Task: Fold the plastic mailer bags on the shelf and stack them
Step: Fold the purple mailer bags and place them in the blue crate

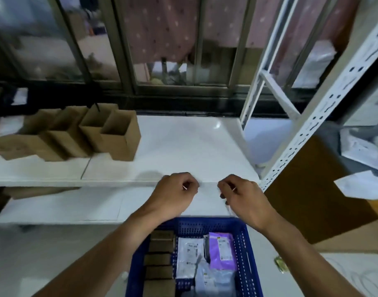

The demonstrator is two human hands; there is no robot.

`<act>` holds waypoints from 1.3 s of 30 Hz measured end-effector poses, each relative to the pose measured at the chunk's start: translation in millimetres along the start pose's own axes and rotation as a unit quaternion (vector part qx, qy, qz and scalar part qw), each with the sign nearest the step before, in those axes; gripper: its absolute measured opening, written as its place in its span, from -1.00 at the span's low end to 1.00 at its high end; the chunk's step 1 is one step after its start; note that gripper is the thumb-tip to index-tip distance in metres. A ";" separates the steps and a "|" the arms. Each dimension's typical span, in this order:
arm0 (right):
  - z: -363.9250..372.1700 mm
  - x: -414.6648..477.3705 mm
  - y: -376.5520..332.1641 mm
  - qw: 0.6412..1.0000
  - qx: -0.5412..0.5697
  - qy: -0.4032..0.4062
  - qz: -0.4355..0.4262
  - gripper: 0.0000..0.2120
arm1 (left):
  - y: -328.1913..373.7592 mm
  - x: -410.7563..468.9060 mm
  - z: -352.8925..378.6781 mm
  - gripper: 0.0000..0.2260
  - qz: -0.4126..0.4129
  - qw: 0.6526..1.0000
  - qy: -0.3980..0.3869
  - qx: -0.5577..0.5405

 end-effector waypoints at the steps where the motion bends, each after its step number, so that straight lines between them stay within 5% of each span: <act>1: -16.7 3.0 -20.1 1.000 0.003 0.006 -0.011 -0.73 | 18.2 -1.3 -18.4 -0.83 0.012 1.000 0.011 0.001; 15: -166.4 25.7 -206.5 0.987 -0.029 0.072 -0.139 -0.83 | 211.6 4.3 -192.4 -0.81 0.126 0.980 0.148 0.035; 23: -229.6 9.3 -286.8 0.969 -0.031 0.109 -0.221 -0.66 | 298.1 -6.7 -240.8 -0.82 0.194 0.964 0.184 0.005; 34: -287.8 31.7 -358.3 0.940 -0.033 0.200 -0.276 -0.72 | 342.9 -3.9 -292.2 -0.82 0.226 0.931 0.288 -0.012; 39: -296.5 55.7 -362.0 0.938 -0.044 0.233 -0.254 -0.79 | 336.3 19.3 -313.1 -0.83 0.213 0.914 0.330 0.100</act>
Point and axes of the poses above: each hand's wrist, its own x-axis towards the middle knuckle, its own z-axis out of the palm, y = z × x, the point moved 7 cm from there along x, towards the middle knuckle, and after that the axes turned 1 degree about z, right-handed, at the moved point
